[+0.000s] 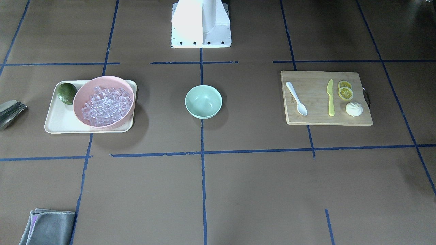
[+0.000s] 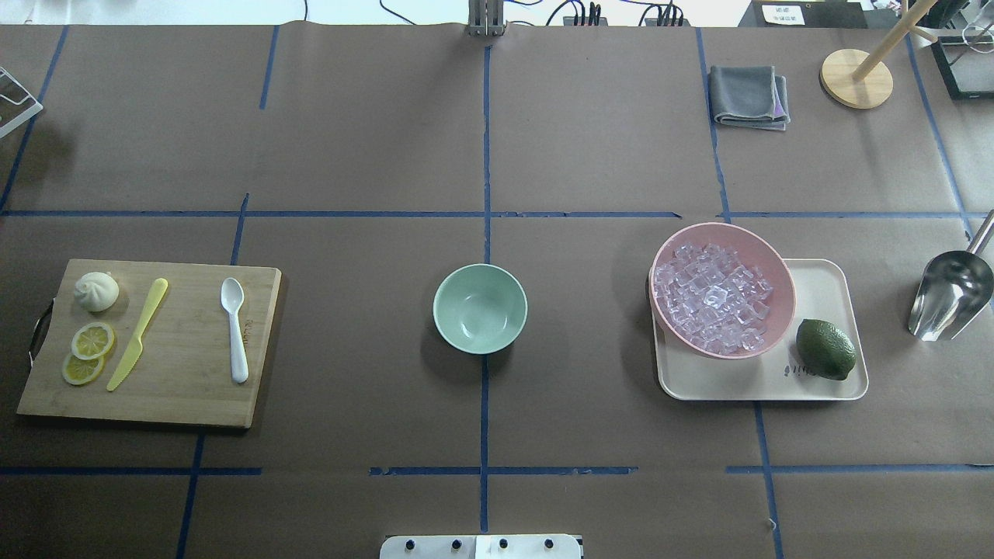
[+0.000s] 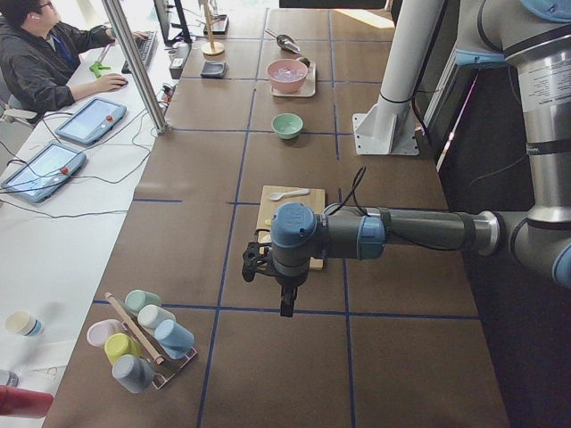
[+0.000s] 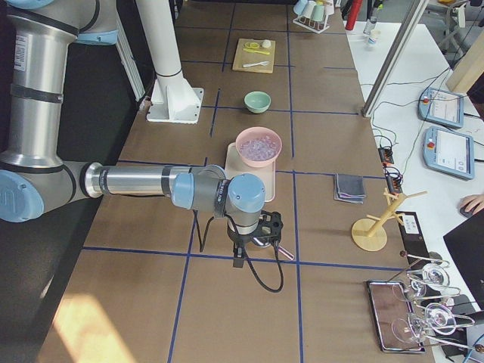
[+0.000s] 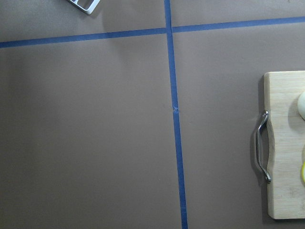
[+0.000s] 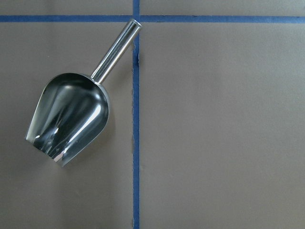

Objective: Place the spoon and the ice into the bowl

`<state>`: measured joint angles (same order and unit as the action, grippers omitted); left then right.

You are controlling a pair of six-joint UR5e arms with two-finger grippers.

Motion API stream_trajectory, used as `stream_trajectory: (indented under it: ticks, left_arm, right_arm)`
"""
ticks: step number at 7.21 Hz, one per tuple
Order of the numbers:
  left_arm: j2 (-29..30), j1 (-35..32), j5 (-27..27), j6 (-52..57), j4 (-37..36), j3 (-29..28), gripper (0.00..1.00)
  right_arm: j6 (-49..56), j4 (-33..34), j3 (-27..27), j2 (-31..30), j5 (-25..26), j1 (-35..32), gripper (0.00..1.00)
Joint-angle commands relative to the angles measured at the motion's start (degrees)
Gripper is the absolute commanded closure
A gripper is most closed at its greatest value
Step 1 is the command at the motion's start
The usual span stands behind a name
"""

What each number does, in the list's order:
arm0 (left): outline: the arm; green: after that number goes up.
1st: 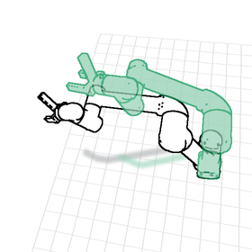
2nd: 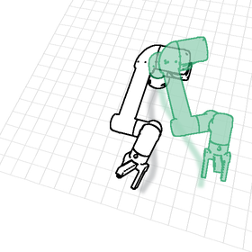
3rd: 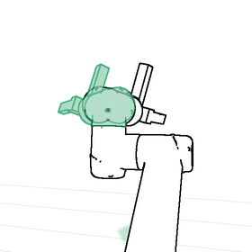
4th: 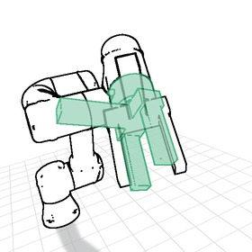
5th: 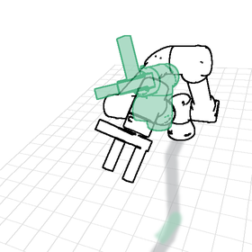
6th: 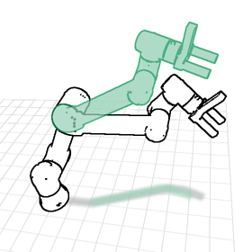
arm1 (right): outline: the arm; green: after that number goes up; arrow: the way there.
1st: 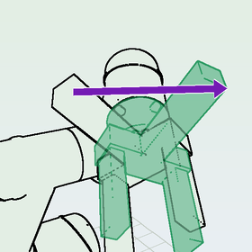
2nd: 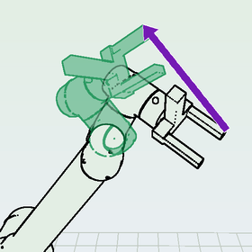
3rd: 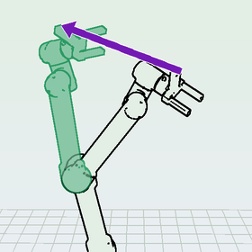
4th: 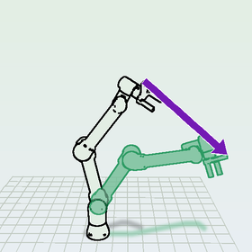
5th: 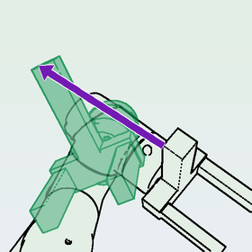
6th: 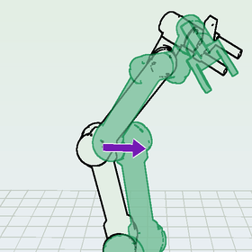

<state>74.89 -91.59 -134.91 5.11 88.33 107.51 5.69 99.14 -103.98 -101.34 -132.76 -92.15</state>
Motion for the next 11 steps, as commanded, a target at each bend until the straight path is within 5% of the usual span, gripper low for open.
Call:
stream_trajectory:
  ticks: [1, 5, 7, 11]
  left_arm:
    - [0.08, 0.27, 0.00, -0.10, -0.17, -0.45, 0.00]
    - [1.48, 0.62, -0.35, -0.63, 0.53, -0.81, 0.00]
    - [7.80, 0.62, -0.96, -0.20, 2.28, -0.37, 0.00]
    - [7.73, 9.36, -0.88, -0.89, 10.90, 0.07, 0.00]
  right_arm:
    - [0.19, -0.09, 0.01, 0.09, 0.04, 0.12, 0.00]
    - [-0.16, -2.90, 0.18, 0.17, 0.04, 1.26, 0.00]
    - [-0.24, -2.90, 0.18, 0.79, 0.04, 1.53, 0.00]
    - [-0.16, -2.90, 0.09, 0.79, 0.04, 1.53, 0.00]
